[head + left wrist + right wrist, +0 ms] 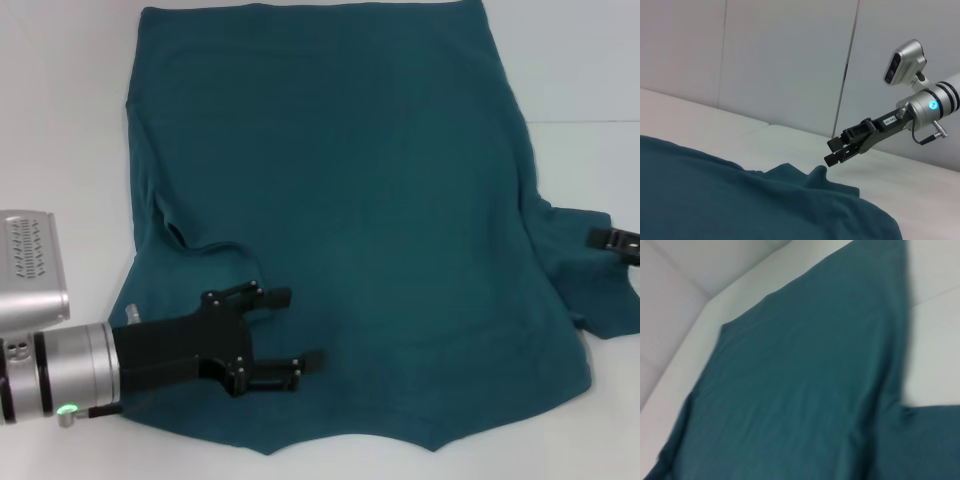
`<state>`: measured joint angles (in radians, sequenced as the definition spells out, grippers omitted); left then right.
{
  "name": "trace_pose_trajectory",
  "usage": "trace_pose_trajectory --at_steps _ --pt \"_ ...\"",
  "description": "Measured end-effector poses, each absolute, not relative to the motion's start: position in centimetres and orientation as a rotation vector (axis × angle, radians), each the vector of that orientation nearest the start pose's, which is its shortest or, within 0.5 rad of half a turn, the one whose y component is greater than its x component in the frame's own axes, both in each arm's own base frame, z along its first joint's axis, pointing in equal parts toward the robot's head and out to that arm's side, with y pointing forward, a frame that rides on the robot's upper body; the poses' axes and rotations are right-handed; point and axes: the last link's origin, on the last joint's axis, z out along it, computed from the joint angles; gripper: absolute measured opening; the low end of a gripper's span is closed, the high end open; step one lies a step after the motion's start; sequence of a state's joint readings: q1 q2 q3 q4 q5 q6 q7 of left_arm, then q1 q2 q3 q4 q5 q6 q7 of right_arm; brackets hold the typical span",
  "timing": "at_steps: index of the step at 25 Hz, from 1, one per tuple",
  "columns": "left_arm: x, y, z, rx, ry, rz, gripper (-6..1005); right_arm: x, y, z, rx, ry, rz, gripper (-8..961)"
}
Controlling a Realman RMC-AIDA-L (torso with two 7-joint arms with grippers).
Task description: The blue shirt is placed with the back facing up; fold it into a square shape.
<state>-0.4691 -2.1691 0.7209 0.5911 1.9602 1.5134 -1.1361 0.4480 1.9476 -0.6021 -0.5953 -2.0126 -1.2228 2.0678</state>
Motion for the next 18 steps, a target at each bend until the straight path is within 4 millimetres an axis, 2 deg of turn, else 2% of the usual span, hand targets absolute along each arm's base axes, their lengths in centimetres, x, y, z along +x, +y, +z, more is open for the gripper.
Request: trace_pose_trajectory --at_steps 8,18 --pt "-25.9 30.3 -4.8 -2.732 -0.465 -0.764 920 36.7 34.6 7.1 -1.887 1.587 0.648 930" --pt "-25.9 30.3 -4.9 -2.734 -0.478 -0.764 919 37.7 34.6 5.8 -1.837 1.600 0.572 926"
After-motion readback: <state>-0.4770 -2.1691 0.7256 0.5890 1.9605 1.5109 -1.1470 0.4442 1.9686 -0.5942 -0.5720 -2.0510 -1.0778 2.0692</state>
